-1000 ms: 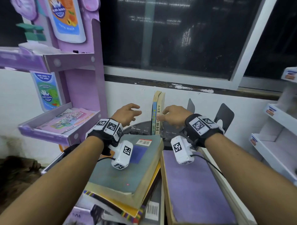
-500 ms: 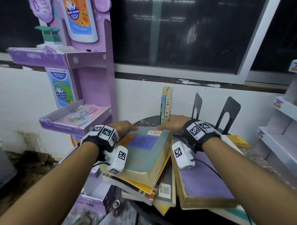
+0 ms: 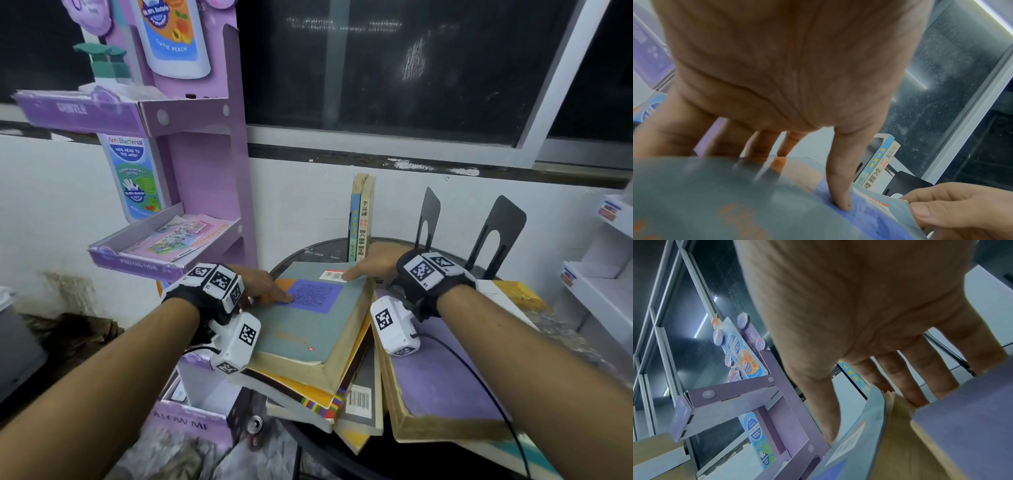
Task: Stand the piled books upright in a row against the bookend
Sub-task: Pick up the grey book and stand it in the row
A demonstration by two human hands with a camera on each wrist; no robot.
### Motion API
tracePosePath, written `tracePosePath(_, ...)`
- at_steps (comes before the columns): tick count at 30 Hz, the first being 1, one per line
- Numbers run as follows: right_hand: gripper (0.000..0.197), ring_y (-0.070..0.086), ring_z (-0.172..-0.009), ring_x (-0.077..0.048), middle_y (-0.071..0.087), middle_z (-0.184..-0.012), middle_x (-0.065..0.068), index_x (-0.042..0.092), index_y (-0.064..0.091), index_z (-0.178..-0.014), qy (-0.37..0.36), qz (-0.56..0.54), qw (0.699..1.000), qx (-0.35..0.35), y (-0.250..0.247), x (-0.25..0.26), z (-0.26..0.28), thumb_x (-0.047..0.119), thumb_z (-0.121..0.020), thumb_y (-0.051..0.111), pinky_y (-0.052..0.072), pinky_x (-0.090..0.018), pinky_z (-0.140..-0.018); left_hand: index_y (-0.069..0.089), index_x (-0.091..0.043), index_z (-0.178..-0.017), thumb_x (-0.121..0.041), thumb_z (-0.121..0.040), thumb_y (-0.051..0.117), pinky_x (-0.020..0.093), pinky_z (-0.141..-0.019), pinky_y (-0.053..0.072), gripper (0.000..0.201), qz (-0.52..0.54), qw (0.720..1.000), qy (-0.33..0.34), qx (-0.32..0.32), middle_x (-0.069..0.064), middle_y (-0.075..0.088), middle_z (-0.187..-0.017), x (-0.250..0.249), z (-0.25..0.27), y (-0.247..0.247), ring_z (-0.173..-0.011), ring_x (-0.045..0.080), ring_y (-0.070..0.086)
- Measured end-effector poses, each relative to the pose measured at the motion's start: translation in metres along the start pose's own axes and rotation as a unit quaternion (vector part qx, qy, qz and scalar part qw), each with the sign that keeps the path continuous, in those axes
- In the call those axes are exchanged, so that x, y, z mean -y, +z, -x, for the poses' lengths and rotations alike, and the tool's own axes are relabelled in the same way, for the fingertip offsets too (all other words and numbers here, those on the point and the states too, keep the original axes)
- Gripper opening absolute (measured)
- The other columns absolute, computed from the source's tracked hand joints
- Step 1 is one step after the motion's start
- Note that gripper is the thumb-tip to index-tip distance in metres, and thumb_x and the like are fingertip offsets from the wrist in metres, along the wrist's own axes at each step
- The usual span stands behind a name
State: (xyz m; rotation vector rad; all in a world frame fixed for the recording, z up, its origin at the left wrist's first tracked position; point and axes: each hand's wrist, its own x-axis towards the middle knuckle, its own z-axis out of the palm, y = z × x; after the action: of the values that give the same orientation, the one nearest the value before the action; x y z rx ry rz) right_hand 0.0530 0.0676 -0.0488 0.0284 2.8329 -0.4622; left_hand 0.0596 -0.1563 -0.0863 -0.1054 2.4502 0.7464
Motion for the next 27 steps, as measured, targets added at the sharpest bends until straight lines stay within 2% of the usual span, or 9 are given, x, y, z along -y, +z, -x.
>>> tracePosePath(4, 0.052, 0.061, -0.092, -0.022, 0.067, -0.111, -0.010, 0.004, 0.063, -0.114, 0.009, 0.018, 1.000, 0.013, -0.002, -0.003, 0.002, 0.042, -0.079, 0.074, 0.053, -0.032, -0.083, 0.056, 0.000, -0.121, -0.052, -0.075, 0.073, 0.034, -0.077, 0.049, 0.072, 0.014, 1.000, -0.003, 0.005, 0.019, 0.060, -0.109, 0.005, -0.001, -0.002, -0.091, 0.032, 0.059)
tracePosePath(7, 0.055, 0.064, -0.097, -0.024, 0.068, -0.112, -0.008, 0.008, 0.065, -0.115, 0.000, 0.008, 1.000, 0.025, -0.002, -0.004, 0.001, 0.039, -0.073, 0.079, 0.055, -0.039, -0.088, 0.060, -0.002, -0.121, -0.066, -0.038, 0.079, 0.048, -0.095, 0.049, 0.106, 0.022, 1.000, -0.002, 0.019, 0.020, 0.063, -0.121, 0.013, -0.008, -0.004, -0.109, 0.037, 0.062)
tracePosePath(9, 0.055, 0.065, -0.096, -0.025, 0.068, -0.112, -0.010, 0.007, 0.063, -0.116, -0.004, 0.006, 1.000, 0.020, -0.002, -0.003, 0.002, 0.036, -0.073, 0.080, 0.055, -0.039, -0.085, 0.058, -0.002, -0.122, -0.066, -0.028, 0.078, 0.053, -0.098, 0.046, 0.116, 0.028, 0.999, 0.002, 0.027, 0.023, 0.060, -0.125, 0.016, -0.011, -0.004, -0.114, 0.039, 0.059)
tracePosePath(12, 0.051, 0.063, -0.094, -0.024, 0.066, -0.112, -0.013, 0.000, 0.058, -0.114, 0.003, 0.005, 1.000, 0.006, -0.004, 0.000, 0.007, 0.026, -0.076, 0.080, 0.054, -0.034, -0.077, 0.052, -0.006, -0.127, -0.063, -0.031, 0.078, 0.049, -0.100, 0.042, 0.114, 0.050, 0.998, 0.018, 0.029, 0.021, 0.059, -0.124, 0.016, -0.004, -0.004, -0.104, 0.034, 0.059)
tracePosePath(13, 0.050, 0.064, -0.098, -0.025, 0.066, -0.113, -0.013, -0.001, 0.058, -0.114, 0.004, 0.004, 1.000, -0.001, -0.004, -0.001, 0.006, 0.024, -0.076, 0.080, 0.054, -0.035, -0.081, 0.050, -0.011, -0.128, -0.062, -0.031, 0.079, 0.048, -0.097, 0.043, 0.114, 0.063, 0.998, 0.018, 0.023, 0.019, 0.059, -0.123, 0.018, -0.005, -0.004, -0.101, 0.033, 0.058)
tracePosePath(15, 0.049, 0.064, -0.103, -0.026, 0.067, -0.113, -0.012, 0.000, 0.060, -0.113, 0.006, 0.010, 1.000, -0.014, -0.004, -0.001, 0.006, 0.024, -0.076, 0.080, 0.054, -0.035, -0.088, 0.045, -0.022, -0.130, -0.066, -0.027, 0.084, 0.051, -0.100, 0.044, 0.118, 0.077, 0.997, 0.019, 0.008, 0.017, 0.058, -0.125, 0.026, -0.010, -0.005, -0.107, 0.035, 0.061)
tracePosePath(18, 0.050, 0.063, -0.105, -0.026, 0.066, -0.115, -0.011, 0.000, 0.061, -0.116, 0.005, 0.018, 0.999, -0.031, -0.004, -0.004, 0.007, 0.025, -0.077, 0.079, 0.053, -0.037, -0.092, 0.044, -0.026, -0.132, -0.063, -0.024, 0.089, 0.054, -0.099, 0.046, 0.122, 0.098, 0.995, 0.027, 0.005, 0.015, 0.057, -0.127, 0.031, -0.012, -0.008, -0.114, 0.035, 0.059)
tracePosePath(23, 0.047, 0.065, -0.102, -0.025, 0.068, -0.111, -0.011, 0.001, 0.064, -0.114, 0.015, -0.040, 0.999, -0.020, -0.003, -0.008, 0.006, 0.020, -0.075, 0.081, 0.054, -0.038, -0.091, 0.045, -0.026, -0.127, -0.039, -0.048, 0.089, 0.047, -0.096, 0.048, 0.092, 0.119, 0.992, 0.044, -0.007, 0.018, 0.056, -0.126, 0.016, 0.020, -0.006, -0.104, 0.034, 0.062)
tracePosePath(27, 0.050, 0.063, -0.105, -0.027, 0.065, -0.116, -0.010, 0.003, 0.058, -0.120, 0.018, -0.113, 0.993, -0.017, -0.003, -0.011, 0.009, 0.011, -0.075, 0.080, 0.054, -0.042, -0.092, 0.048, -0.029, -0.117, -0.047, -0.028, 0.086, 0.048, -0.091, 0.049, 0.098, 0.128, 0.989, 0.060, -0.034, 0.020, 0.058, -0.123, 0.021, 0.013, -0.008, -0.097, 0.033, 0.063)
